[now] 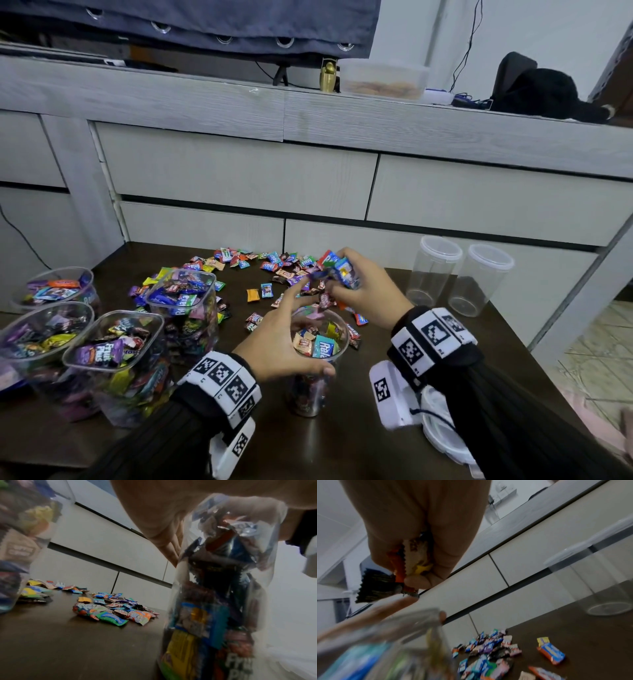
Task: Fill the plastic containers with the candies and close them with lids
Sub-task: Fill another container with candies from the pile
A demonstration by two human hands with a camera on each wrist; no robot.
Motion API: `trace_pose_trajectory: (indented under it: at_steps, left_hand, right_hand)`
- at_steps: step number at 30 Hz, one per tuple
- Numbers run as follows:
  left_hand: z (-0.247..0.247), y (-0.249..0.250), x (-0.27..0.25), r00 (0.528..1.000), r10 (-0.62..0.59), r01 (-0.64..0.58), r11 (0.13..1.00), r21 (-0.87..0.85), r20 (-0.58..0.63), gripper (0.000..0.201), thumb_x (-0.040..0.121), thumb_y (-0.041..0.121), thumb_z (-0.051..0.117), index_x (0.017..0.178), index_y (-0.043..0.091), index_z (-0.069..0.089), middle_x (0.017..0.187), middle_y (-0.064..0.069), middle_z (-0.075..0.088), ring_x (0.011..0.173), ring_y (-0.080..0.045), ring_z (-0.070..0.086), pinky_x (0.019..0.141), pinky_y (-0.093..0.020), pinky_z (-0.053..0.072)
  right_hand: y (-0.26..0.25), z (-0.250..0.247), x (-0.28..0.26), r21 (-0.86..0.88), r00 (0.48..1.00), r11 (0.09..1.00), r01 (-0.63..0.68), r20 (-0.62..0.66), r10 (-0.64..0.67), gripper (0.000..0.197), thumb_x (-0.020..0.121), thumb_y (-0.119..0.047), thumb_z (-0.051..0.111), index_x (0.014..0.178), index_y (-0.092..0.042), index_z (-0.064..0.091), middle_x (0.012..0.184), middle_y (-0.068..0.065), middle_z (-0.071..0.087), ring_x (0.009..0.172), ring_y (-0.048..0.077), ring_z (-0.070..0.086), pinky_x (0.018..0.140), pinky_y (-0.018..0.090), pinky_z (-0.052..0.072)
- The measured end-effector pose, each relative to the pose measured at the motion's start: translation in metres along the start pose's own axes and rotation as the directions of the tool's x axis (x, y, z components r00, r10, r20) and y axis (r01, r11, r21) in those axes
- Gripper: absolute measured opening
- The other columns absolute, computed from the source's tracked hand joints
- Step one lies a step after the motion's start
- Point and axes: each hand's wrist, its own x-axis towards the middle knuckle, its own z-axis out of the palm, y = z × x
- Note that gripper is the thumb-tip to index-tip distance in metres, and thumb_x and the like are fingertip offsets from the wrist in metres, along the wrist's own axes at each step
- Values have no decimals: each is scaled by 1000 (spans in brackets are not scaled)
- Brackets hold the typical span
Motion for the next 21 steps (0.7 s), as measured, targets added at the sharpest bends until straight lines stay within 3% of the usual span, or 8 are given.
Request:
trace_pose_trajectory:
  at_steps: [3,5,9,14,16,19,21]
  left_hand:
    - [1,-5,1,999,-30,29,999,-26,-34,141,38,64,91,148,53,3,143,14,46,125,-4,54,108,-42,44]
    - [0,-6,1,998,-43,43,999,7,-42,141,37,68,88,146,57,0,141,13,47,128,-1,48,110,-42,42]
    - [1,-5,3,997,-55,58,998,37,-61,133,37,74,84,140,66,0,131,12,54,125,-4,51,110,-39,41]
    - [-1,-1,8,998,-27,29,999,46,-49,124,43,66,87,135,71,4,142,12,47,132,-8,45,112,-42,38]
    - [-1,0,10,999,-12,14,999,40,-52,120,44,61,88,131,74,7,141,13,48,131,-7,46,112,-41,38]
    - [-2,0,10,998,0,2,999,35,-58,114,43,59,88,126,77,11,132,25,49,124,6,48,110,-31,40]
    - [-2,0,9,998,8,-6,1000,30,-60,114,44,59,88,129,74,14,133,25,48,124,11,46,110,-28,40]
  right_hand:
    - [-5,17,-11,-3,996,1000,-8,87,8,30,86,-11,66,112,-13,52,101,5,67,88,17,66,80,32,55]
    - [-4,23,-16,-49,993,999,11,115,-5,31,87,-11,65,114,-9,52,103,8,67,92,20,65,83,36,52]
    - [-2,31,-19,-153,982,979,134,150,-111,29,85,-11,63,112,-7,53,100,3,61,87,15,56,74,24,41]
    - [3,34,-18,-200,972,963,183,183,-147,28,86,-15,58,113,-12,53,97,-7,50,85,4,42,71,18,28]
    - [3,34,-18,-189,973,967,172,188,-136,34,83,-16,60,116,-13,52,98,-7,52,87,4,42,72,19,29]
    - [4,32,-19,-77,978,987,142,168,-127,45,74,-12,66,116,-16,53,102,-7,59,90,6,53,77,18,40]
    - [5,31,-20,0,981,991,134,144,-133,48,69,-8,70,114,-16,55,104,-9,62,96,4,57,83,18,46]
